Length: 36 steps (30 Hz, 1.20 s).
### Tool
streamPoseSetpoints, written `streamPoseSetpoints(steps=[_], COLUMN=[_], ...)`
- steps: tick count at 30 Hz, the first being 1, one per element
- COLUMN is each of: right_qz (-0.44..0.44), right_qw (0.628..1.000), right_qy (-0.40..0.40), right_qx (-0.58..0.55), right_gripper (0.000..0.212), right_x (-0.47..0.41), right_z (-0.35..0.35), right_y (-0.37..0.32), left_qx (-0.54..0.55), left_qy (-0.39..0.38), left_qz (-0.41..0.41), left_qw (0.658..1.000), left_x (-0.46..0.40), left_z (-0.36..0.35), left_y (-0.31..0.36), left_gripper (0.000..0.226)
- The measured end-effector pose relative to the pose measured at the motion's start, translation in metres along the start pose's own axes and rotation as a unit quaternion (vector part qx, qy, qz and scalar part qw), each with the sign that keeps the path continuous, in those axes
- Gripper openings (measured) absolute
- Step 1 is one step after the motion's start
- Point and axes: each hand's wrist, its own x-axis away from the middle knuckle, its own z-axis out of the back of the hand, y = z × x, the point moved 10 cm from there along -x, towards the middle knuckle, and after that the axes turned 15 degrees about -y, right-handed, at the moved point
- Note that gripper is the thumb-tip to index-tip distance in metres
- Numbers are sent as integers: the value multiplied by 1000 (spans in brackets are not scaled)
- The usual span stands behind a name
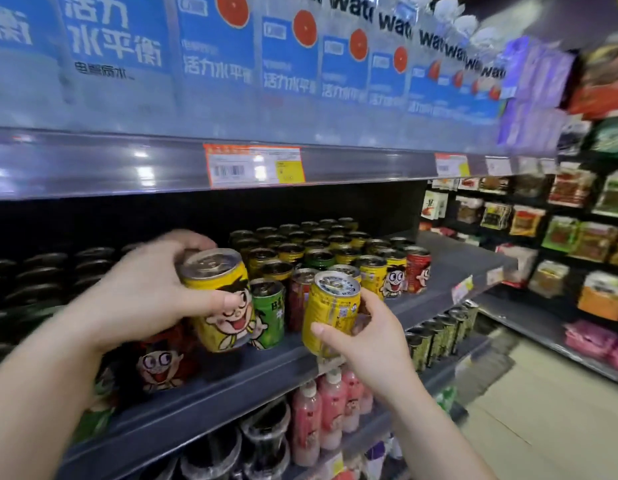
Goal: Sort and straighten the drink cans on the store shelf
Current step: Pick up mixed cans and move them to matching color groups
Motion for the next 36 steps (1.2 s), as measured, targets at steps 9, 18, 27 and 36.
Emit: streamPoseSetpoints(steps=[9, 18, 27, 36], right_qz=[-12, -18, -59, -46], right_qw=[999, 999, 992, 991], right_qy=[-34, 6, -79, 19], right_qx=[14, 46, 78, 122], right_gripper=[75, 58, 58, 79], right_x=[-50, -123, -206, -164], right_z=[125, 268, 263, 245], right_y=[86, 148, 209, 176], left_qx=[82, 101, 71, 88], left_qy=[-27, -34, -46, -30], left_qz=[-34, -2, 32, 48], left_qw=[996, 994, 996, 994], left_x=[-85, -164, -189, -187], left_z=[-142, -221, -233, -229], left_y=[97, 144, 148, 140], left_gripper=[63, 69, 79, 77])
